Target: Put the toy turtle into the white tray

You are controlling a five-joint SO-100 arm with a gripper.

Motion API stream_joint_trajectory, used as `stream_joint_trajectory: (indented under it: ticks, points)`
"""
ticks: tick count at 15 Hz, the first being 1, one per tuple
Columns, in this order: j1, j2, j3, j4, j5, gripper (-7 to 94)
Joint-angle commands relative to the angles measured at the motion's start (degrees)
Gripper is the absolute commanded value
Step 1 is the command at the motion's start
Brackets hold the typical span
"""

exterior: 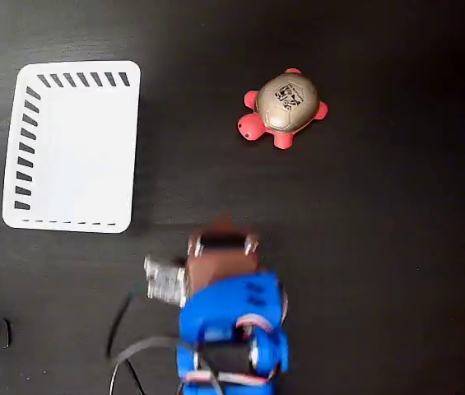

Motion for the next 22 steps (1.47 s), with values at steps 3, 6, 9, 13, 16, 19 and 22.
stream_joint_trajectory:
  ticks: [3, 6, 9, 13, 16, 19, 22]
  points:
    - [5.2, -20.4, -30.4, 8.3, -4.7, 0]
    - [9.1, -32.1, -47.2, 14.8, -13.8, 0]
    - [12.0, -41.7, -63.7, 18.5, -21.9, 0]
    - [13.7, -56.9, -86.8, 28.2, -32.3, 0]
    - [14.9, -60.6, -89.3, 29.4, -42.3, 0]
    - [14.9, -65.0, -91.6, 32.3, -47.4, 0]
    - [14.3, -68.5, -92.1, 32.4, -49.3, 13]
